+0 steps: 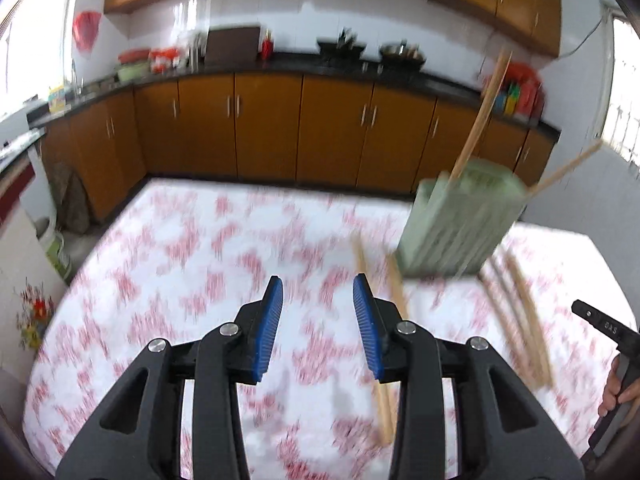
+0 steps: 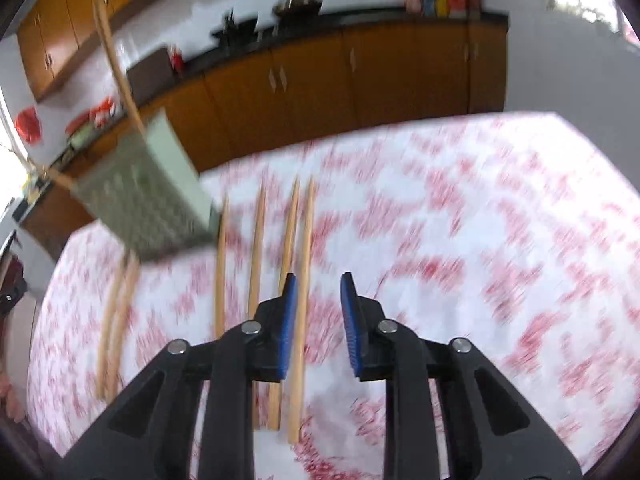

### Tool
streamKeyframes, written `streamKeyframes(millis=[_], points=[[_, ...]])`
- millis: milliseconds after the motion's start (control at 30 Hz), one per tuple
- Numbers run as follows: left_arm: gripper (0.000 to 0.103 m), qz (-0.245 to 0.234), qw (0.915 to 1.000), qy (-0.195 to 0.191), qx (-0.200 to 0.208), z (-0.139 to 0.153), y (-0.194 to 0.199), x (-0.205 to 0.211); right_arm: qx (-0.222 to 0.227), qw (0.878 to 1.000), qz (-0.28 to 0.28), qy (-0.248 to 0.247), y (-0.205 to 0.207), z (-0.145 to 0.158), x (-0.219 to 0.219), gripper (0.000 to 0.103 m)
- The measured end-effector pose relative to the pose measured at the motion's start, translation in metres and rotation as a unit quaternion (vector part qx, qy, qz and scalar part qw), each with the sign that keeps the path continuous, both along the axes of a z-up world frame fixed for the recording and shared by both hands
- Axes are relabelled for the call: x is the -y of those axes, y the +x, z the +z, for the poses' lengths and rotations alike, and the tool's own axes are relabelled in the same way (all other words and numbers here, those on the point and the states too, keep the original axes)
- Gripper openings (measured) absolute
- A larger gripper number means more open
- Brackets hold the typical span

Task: Organize utensils
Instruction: 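Lower the left tool and grasp a wooden chopstick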

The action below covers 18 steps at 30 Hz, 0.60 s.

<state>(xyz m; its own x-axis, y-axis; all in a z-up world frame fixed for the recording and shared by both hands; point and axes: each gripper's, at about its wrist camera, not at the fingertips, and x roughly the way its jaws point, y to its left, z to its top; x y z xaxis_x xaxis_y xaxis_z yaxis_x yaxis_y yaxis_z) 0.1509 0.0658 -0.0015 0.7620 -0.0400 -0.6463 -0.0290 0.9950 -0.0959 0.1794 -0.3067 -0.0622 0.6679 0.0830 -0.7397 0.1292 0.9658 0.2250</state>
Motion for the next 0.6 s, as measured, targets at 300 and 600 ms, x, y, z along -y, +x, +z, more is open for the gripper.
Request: streamKeyframes(millis=[300, 600], points=[[0.037, -0.012, 0.9981, -0.019, -0.058, -0.046, -0.004, 0.0, -0.04, 0.998, 0.024, -0.05, 0.011, -0.042, -0.025, 0.017], [0.03, -0.06, 0.9927, -0.045, -0.094, -0.073, 0.004, 0.025, -0.047, 0.996, -0.068, -0.044, 0.02, -0.044, 0.02, 0.008]])
